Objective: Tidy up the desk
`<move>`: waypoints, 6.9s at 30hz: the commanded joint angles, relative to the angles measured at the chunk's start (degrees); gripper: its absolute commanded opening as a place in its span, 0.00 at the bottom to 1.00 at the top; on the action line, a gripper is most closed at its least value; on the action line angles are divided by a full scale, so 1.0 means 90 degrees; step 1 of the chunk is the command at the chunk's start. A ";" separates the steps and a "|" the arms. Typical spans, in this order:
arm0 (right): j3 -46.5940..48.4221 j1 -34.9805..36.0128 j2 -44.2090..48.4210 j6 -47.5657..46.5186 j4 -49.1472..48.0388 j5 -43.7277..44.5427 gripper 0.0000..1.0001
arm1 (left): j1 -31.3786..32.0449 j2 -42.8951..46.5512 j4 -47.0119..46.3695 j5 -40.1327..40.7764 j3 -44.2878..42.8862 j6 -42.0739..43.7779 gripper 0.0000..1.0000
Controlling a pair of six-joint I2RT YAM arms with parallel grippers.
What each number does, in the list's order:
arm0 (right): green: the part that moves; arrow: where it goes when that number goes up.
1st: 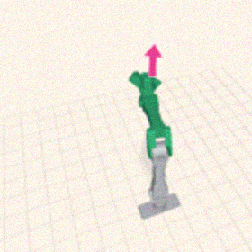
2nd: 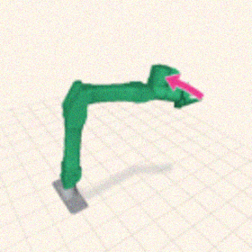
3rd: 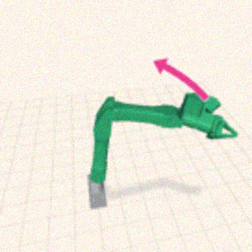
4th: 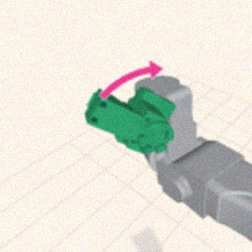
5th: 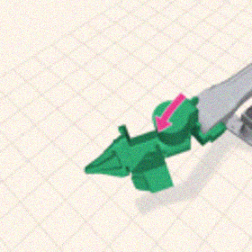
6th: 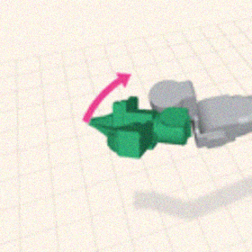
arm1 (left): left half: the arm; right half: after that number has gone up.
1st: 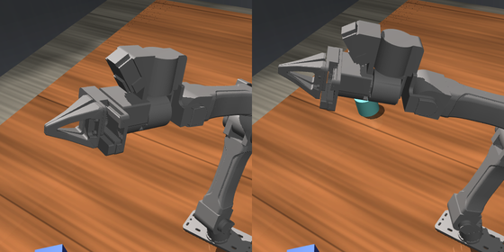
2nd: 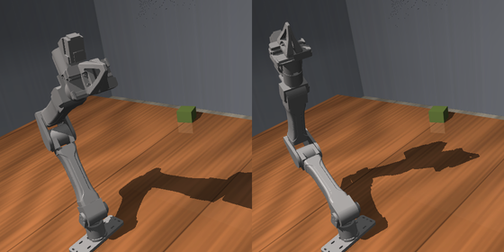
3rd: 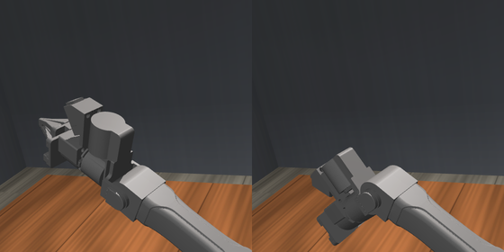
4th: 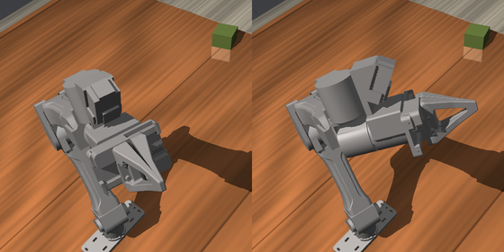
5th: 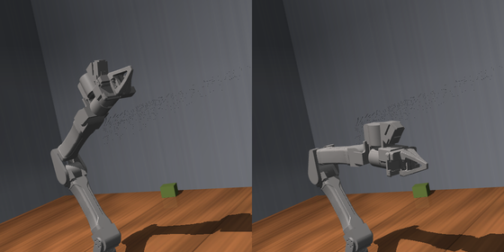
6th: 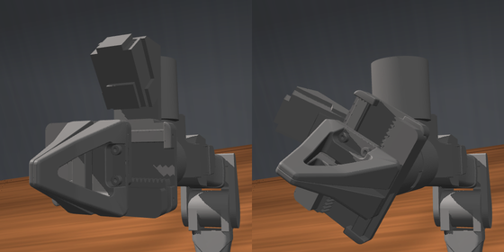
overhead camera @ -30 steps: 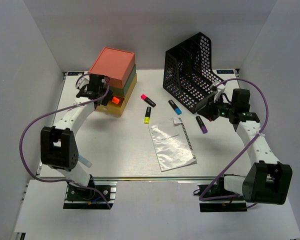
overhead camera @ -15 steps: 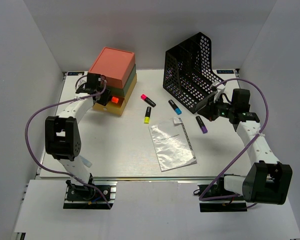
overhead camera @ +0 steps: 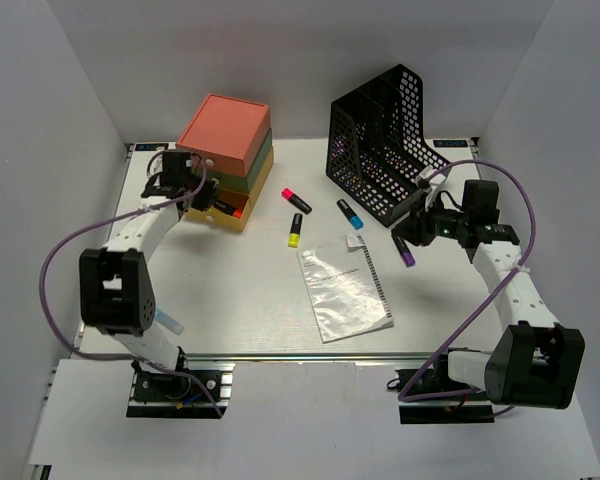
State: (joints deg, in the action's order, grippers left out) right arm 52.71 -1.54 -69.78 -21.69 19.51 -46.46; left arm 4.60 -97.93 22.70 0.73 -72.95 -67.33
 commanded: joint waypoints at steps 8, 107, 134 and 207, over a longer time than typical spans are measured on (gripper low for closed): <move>0.0618 0.0015 -0.0497 -0.0987 0.0625 0.2034 0.22 | -0.0033 0.3534 -0.3051 -0.3274 0.3123 0.3065 0.54; 0.7953 0.6011 -0.8086 -0.1408 -0.3720 0.4908 0.00 | 0.0026 0.7580 -0.1428 -0.0462 0.4150 0.5089 0.82; 0.6529 0.5465 -0.5453 0.0572 -0.1359 0.3787 0.00 | 0.0094 0.6723 -0.2414 -0.2685 0.4336 0.5157 0.14; 0.0276 -0.0219 0.0400 0.1541 -0.0449 -0.0815 0.14 | 0.3493 -0.3621 0.1999 0.2018 -0.3301 0.5157 0.44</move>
State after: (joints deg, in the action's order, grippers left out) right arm 55.35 -3.01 -66.11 -6.90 17.43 -52.69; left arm 35.83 -130.89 40.23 19.90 -104.60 -19.99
